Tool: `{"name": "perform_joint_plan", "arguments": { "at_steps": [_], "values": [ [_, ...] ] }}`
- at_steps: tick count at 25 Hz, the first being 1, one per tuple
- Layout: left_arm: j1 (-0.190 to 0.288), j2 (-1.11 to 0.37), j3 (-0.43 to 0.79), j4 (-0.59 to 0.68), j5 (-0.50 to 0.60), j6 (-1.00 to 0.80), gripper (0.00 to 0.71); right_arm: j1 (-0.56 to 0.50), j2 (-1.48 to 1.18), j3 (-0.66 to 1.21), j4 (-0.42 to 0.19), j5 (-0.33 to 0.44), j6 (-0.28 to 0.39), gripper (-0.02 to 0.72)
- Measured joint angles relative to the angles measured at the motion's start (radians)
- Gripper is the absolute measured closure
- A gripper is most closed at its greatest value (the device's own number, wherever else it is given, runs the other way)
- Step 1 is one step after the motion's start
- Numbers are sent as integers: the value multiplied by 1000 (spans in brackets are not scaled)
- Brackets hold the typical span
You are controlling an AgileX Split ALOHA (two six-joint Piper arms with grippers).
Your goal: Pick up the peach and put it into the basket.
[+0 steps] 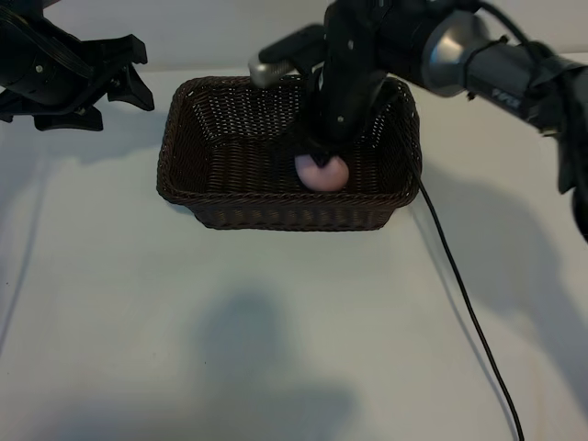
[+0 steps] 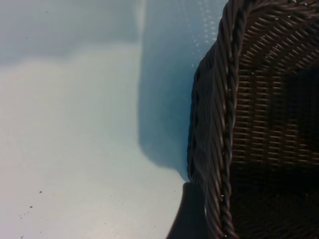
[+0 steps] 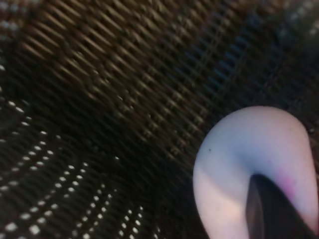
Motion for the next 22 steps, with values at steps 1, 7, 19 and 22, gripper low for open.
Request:
{"name": "perform_joint_plan", "arguments": {
  "at_steps": [1,7,19,22],
  "values": [
    [0,0,0,0,0,0,119,0,8,0,0,0,0,642],
    [0,0,0,0,0,0,119,0,11,-27,0,21,10,398],
    [0,0,0,0,0,0,119,0,11,-326,-11,291,16,121],
    [0,0,0,0,0,0,119,0,3,-374,-29,293,26,151]
  ]
}}
